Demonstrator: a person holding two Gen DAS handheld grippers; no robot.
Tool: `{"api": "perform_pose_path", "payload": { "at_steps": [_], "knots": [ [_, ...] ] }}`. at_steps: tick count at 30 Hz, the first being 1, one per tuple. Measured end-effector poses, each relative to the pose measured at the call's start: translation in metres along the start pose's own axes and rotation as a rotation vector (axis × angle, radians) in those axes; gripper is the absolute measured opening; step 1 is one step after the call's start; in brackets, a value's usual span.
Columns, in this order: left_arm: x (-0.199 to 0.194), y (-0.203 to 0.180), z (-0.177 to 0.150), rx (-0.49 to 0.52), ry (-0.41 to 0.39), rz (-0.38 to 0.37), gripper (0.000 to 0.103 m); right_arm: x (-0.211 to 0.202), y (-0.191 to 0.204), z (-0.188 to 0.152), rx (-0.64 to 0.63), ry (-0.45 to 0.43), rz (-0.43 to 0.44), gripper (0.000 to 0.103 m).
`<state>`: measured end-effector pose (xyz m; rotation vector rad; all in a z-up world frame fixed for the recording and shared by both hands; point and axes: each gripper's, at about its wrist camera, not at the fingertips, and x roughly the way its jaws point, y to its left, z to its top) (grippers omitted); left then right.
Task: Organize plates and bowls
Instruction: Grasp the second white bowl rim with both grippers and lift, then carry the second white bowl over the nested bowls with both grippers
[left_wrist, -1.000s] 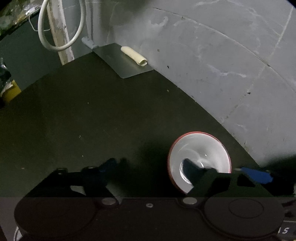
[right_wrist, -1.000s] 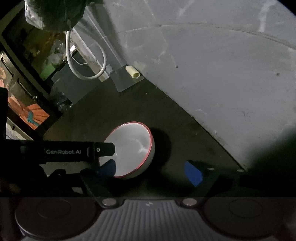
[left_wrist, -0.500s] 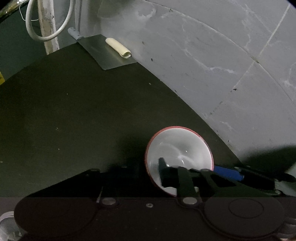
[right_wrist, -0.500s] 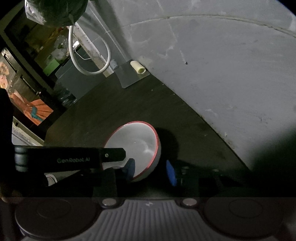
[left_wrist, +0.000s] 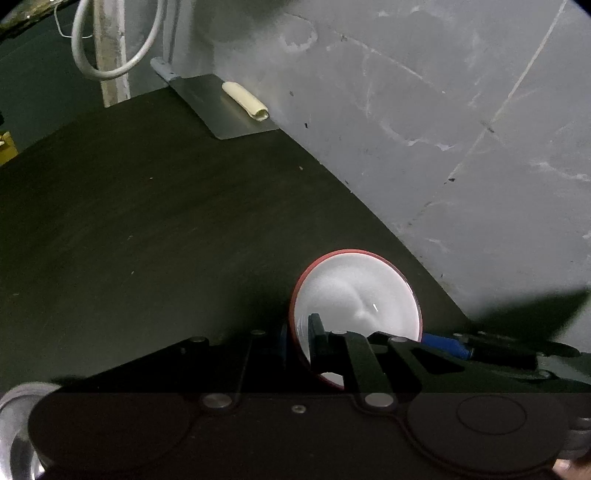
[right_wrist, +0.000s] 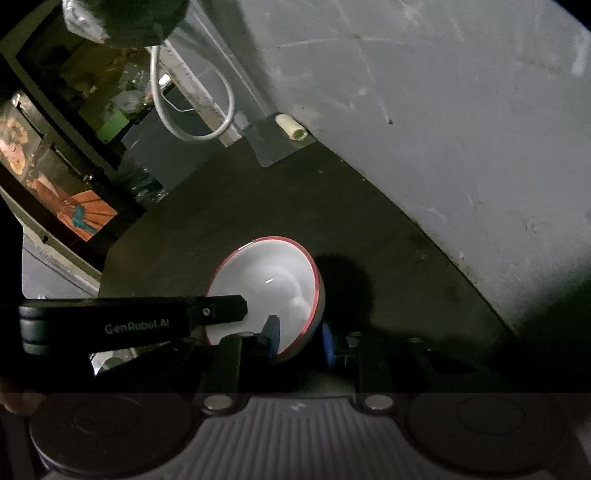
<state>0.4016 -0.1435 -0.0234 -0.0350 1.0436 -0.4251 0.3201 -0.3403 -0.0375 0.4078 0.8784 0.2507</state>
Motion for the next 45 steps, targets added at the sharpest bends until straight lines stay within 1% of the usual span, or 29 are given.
{"api": "perform_pose_path", "payload": {
  "at_steps": [9, 13, 17, 28, 37, 45],
  "knots": [
    [-0.035, 0.008, -0.026, -0.044, -0.037, -0.007, 0.011, -0.025, 0.023, -0.014, -0.038, -0.005, 0.035, 0.024],
    [-0.054, 0.012, -0.041, -0.061, -0.048, -0.01, 0.011, -0.038, 0.032, -0.023, -0.046, -0.003, 0.067, 0.024],
    [-0.071, 0.015, -0.057, -0.078, -0.052, -0.014, 0.011, -0.052, 0.043, -0.034, -0.068, -0.002, 0.081, 0.024],
    [-0.113, 0.021, -0.089, -0.1, -0.072, -0.031, 0.011, -0.079, 0.061, -0.064, -0.119, 0.036, 0.124, 0.024],
    [-0.129, 0.025, -0.117, -0.119, -0.038, -0.034, 0.011, -0.093, 0.069, -0.089, -0.156, 0.081, 0.157, 0.024],
    [-0.135, 0.026, -0.135, -0.117, -0.004, -0.04, 0.011, -0.104, 0.072, -0.097, -0.192, 0.109, 0.18, 0.024]
  ]
}}
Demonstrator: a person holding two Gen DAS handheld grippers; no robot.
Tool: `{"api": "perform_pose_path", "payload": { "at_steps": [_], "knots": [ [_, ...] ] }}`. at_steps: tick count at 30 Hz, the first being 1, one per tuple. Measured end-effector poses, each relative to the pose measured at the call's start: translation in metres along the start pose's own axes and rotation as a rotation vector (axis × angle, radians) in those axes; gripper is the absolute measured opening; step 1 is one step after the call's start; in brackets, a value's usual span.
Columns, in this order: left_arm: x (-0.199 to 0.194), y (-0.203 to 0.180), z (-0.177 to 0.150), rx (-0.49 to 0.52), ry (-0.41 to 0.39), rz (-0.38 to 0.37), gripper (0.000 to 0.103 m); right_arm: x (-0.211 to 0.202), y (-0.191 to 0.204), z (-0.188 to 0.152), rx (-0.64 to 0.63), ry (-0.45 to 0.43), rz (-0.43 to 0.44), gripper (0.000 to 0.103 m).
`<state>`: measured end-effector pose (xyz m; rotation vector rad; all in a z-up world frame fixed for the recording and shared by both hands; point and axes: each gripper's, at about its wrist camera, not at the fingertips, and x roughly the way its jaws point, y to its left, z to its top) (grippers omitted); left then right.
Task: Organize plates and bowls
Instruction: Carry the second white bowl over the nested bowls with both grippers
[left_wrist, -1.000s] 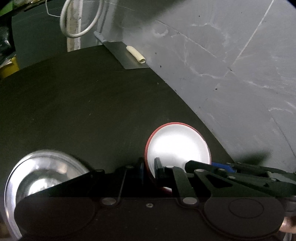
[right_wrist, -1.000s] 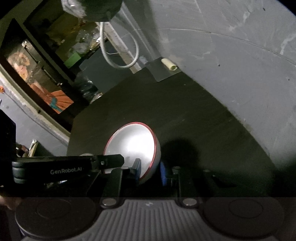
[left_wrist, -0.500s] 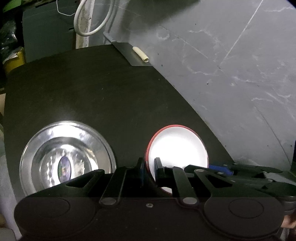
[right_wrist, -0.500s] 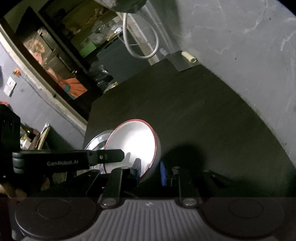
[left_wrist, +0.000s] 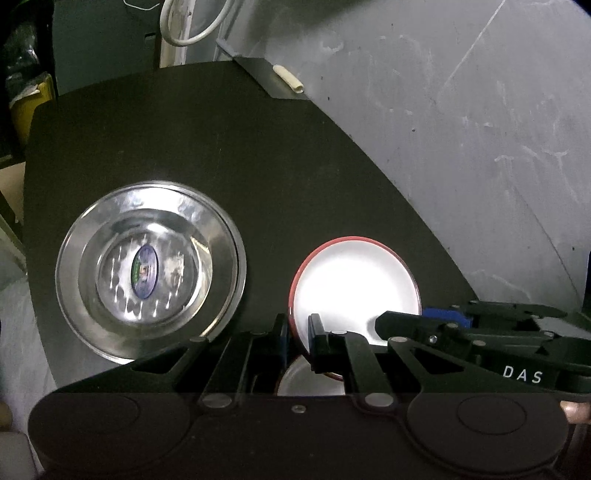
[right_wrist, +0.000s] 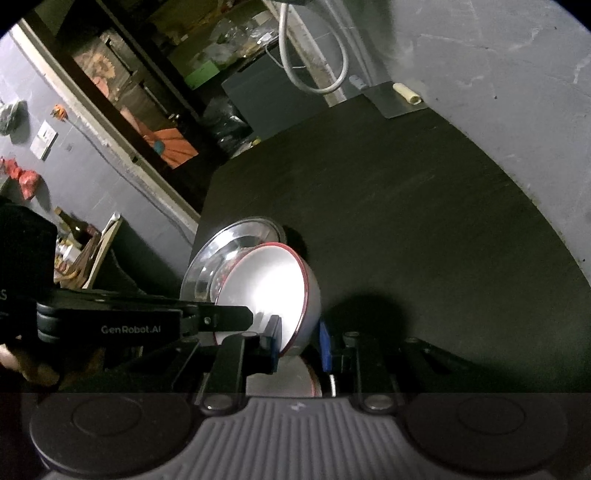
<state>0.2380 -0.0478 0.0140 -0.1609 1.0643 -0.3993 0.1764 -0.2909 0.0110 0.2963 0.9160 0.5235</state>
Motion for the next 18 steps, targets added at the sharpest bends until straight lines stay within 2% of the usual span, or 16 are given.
{"api": "perform_pose_path", "payload": {
  "at_steps": [18],
  "knots": [
    [-0.01, 0.001, -0.018, 0.014, 0.061, -0.002, 0.011, -0.003, 0.013, -0.01, -0.057, 0.108, 0.035, 0.024]
  ]
}}
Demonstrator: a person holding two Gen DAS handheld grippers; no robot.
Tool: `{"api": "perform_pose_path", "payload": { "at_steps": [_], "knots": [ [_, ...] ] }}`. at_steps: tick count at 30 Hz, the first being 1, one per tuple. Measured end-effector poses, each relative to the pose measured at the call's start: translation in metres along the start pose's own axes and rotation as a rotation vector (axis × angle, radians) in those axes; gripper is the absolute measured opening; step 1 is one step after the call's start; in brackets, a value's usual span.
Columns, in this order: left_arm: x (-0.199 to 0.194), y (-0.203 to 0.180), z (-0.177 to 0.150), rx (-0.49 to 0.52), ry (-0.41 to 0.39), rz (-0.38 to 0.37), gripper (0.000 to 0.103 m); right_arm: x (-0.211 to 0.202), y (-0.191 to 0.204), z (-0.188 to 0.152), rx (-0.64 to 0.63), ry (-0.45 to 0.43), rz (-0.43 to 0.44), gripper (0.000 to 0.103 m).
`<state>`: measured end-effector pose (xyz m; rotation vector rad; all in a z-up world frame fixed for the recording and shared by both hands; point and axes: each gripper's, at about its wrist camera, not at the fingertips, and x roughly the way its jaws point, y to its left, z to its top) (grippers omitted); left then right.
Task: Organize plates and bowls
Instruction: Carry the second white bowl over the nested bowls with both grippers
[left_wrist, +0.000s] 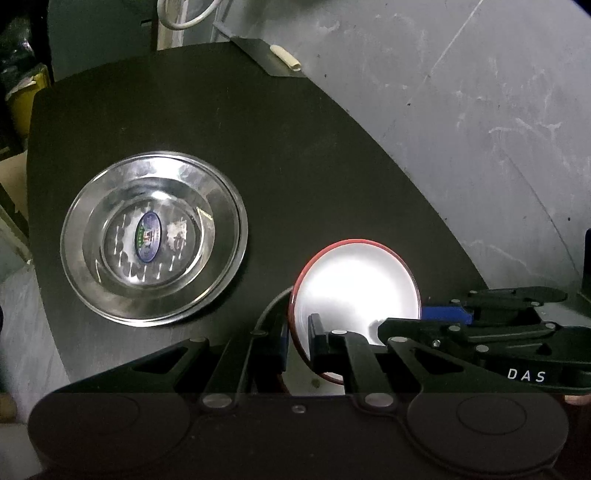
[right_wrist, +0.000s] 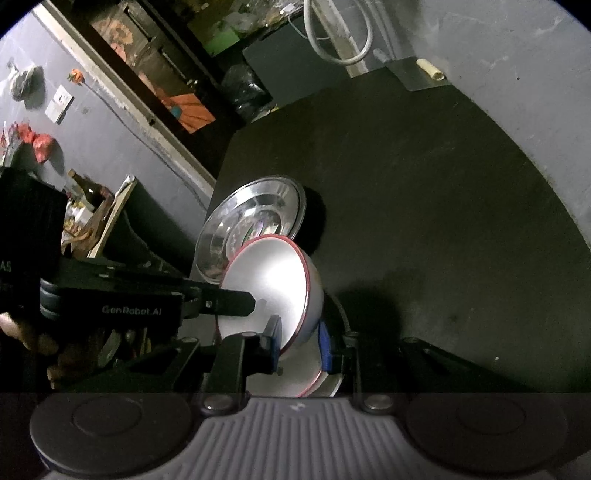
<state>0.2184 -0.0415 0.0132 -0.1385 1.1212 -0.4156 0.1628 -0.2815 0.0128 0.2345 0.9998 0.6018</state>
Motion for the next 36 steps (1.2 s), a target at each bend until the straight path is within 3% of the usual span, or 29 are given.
{"api": "perform_pose_path", "payload": {
  "at_steps": [36],
  "knots": [
    [0.006, 0.001, -0.007, 0.03, 0.106, 0.031, 0.011, 0.017, 0.005, 0.0, -0.039, 0.107, 0.031, 0.026]
  ]
}}
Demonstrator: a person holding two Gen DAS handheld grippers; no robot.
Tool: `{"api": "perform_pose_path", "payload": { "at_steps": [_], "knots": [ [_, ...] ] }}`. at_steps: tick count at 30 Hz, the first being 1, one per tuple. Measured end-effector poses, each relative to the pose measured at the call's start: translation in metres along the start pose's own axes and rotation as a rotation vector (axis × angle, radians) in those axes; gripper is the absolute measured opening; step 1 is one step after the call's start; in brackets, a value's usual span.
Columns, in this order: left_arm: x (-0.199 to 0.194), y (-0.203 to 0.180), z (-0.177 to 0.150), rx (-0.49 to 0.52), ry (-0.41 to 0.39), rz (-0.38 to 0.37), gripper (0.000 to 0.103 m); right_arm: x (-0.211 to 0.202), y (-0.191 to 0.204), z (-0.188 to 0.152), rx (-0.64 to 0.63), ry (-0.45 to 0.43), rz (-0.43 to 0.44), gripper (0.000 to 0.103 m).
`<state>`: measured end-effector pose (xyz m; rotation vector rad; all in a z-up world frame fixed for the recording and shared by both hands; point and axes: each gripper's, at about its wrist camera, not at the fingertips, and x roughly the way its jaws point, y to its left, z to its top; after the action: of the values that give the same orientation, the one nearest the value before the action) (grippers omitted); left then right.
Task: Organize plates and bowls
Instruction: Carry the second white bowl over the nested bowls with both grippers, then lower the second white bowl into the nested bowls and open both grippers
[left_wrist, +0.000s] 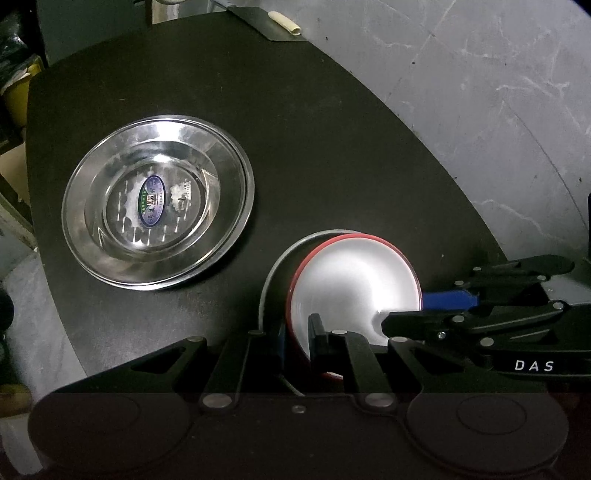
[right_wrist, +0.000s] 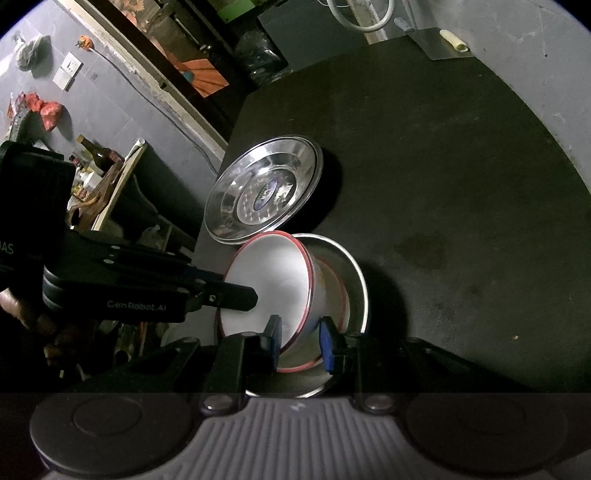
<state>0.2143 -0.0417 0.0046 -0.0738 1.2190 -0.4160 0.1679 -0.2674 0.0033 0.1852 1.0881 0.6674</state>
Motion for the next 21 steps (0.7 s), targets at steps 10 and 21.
{"api": "perform_pose_path", "payload": {
  "at_steps": [10, 21],
  "knots": [
    [0.003, 0.0, 0.0, 0.005, 0.013, 0.0, 0.012, 0.0, 0.005, 0.001, -0.033, 0.013, -0.027, 0.026],
    [0.005, -0.001, 0.0, 0.005, 0.015, 0.0, 0.013, -0.001, 0.01, 0.002, -0.06, 0.019, -0.06, 0.027]
  ]
}}
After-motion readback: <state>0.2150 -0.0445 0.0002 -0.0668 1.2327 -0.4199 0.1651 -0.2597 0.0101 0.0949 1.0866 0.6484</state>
